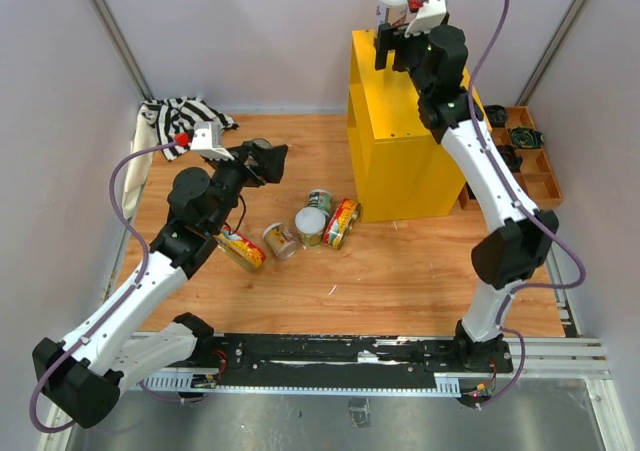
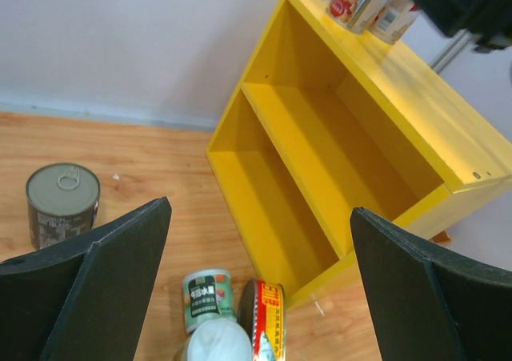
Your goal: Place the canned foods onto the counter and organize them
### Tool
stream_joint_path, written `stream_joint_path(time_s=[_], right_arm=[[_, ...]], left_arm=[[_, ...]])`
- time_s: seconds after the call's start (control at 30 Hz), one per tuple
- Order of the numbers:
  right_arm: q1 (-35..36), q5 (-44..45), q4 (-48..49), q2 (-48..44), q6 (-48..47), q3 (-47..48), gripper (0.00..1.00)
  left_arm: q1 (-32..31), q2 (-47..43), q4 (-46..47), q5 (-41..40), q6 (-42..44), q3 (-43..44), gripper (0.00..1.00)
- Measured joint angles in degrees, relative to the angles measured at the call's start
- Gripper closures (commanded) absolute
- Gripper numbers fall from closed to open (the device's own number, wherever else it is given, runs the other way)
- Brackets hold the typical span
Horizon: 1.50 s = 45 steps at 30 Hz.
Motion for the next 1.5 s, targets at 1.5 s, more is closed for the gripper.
stream_joint_path(time_s=[1.5], right_arm=[[34.7, 0.5, -15.2, -25.0, 9.1, -47.7, 0.03]], left_arm=[[0.0, -15.1, -28.2, -8.2, -25.8, -11.8, 0.01]])
